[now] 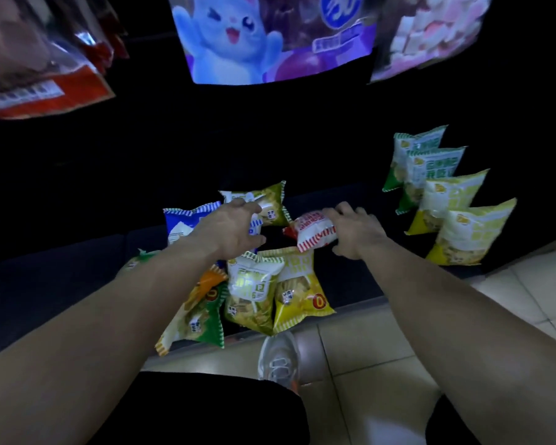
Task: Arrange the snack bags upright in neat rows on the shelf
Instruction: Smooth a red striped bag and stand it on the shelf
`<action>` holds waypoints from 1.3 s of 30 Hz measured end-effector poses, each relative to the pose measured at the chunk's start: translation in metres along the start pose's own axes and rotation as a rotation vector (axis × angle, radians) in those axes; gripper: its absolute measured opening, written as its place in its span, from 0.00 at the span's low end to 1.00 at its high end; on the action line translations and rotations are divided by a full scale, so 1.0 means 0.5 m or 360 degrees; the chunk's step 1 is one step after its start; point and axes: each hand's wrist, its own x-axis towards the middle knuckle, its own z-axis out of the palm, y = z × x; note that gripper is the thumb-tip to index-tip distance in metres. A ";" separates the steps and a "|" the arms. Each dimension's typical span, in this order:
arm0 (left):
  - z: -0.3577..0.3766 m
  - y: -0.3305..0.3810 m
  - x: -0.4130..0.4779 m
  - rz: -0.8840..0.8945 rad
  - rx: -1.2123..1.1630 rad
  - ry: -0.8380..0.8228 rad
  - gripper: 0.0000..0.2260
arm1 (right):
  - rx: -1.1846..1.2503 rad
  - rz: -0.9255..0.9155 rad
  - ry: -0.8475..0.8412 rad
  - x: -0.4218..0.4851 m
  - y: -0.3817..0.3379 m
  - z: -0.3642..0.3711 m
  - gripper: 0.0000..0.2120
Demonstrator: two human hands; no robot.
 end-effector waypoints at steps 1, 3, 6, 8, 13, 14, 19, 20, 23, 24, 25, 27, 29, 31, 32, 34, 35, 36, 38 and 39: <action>0.002 -0.007 0.003 -0.0002 -0.0022 -0.0018 0.32 | 0.0008 -0.0013 -0.0009 0.009 -0.002 0.007 0.44; 0.007 -0.020 0.007 0.0004 -0.0046 -0.0038 0.32 | 0.0017 -0.0029 0.0008 0.027 -0.006 0.016 0.46; 0.010 -0.030 0.007 -0.0022 -0.0086 -0.0058 0.31 | 0.0030 -0.0039 0.0080 0.048 -0.016 0.020 0.41; 0.008 -0.034 0.004 -0.0031 -0.0082 -0.0084 0.31 | 0.0038 -0.0073 0.0128 0.055 -0.025 0.018 0.35; -0.003 -0.040 -0.009 -0.0006 -0.0107 -0.0095 0.31 | 0.0159 -0.0109 0.0300 0.046 -0.033 -0.030 0.26; -0.007 -0.042 -0.012 -0.0016 -0.0117 -0.0088 0.31 | 0.0213 -0.0105 0.0347 0.039 -0.027 -0.049 0.25; -0.028 -0.042 -0.034 -0.0060 -0.0223 0.0044 0.31 | 0.0567 -0.0122 0.0550 -0.025 0.034 -0.149 0.25; -0.031 -0.037 -0.039 -0.0052 -0.0252 0.0081 0.31 | 0.0654 -0.0127 0.0564 -0.044 0.048 -0.165 0.25; -0.046 -0.008 -0.050 0.0006 -0.0352 0.0189 0.30 | 0.0815 -0.0157 0.0571 -0.107 0.082 -0.192 0.21; -0.053 0.007 -0.053 0.0033 -0.0387 0.0224 0.30 | 0.0829 -0.0174 0.0565 -0.128 0.091 -0.196 0.19; -0.061 0.027 -0.056 0.0064 -0.0423 0.0250 0.30 | 0.0828 -0.0186 0.0548 -0.150 0.098 -0.199 0.18; -0.077 0.076 -0.057 0.0146 -0.0511 0.0268 0.33 | 0.0820 -0.0214 0.0502 -0.190 0.112 -0.202 0.17; -0.092 0.135 -0.057 0.0256 -0.0592 0.0226 0.39 | 0.0836 -0.0249 0.0463 -0.228 0.125 -0.203 0.18; -0.104 0.199 -0.055 0.0378 -0.0663 0.0100 0.44 | 0.0916 -0.0282 0.0421 -0.263 0.140 -0.205 0.17; -0.109 0.229 -0.054 0.0433 -0.0702 0.0025 0.45 | 0.0957 -0.0295 0.0402 -0.280 0.148 -0.205 0.17; -0.113 0.282 -0.051 0.0511 -0.0827 -0.0099 0.41 | 0.1014 -0.0302 0.0382 -0.311 0.170 -0.206 0.17; -0.114 0.302 -0.048 0.0545 -0.0917 -0.0139 0.37 | 0.1033 -0.0294 0.0384 -0.324 0.183 -0.205 0.16; -0.114 0.320 -0.045 0.0570 -0.1004 -0.0158 0.34 | 0.1045 -0.0278 0.0401 -0.335 0.198 -0.204 0.15; -0.114 0.351 -0.039 0.0572 -0.1117 -0.0133 0.31 | 0.1064 -0.0224 0.0488 -0.352 0.225 -0.199 0.18; -0.114 0.365 -0.037 0.0551 -0.1144 -0.0102 0.33 | 0.1014 -0.0179 0.0583 -0.358 0.238 -0.196 0.22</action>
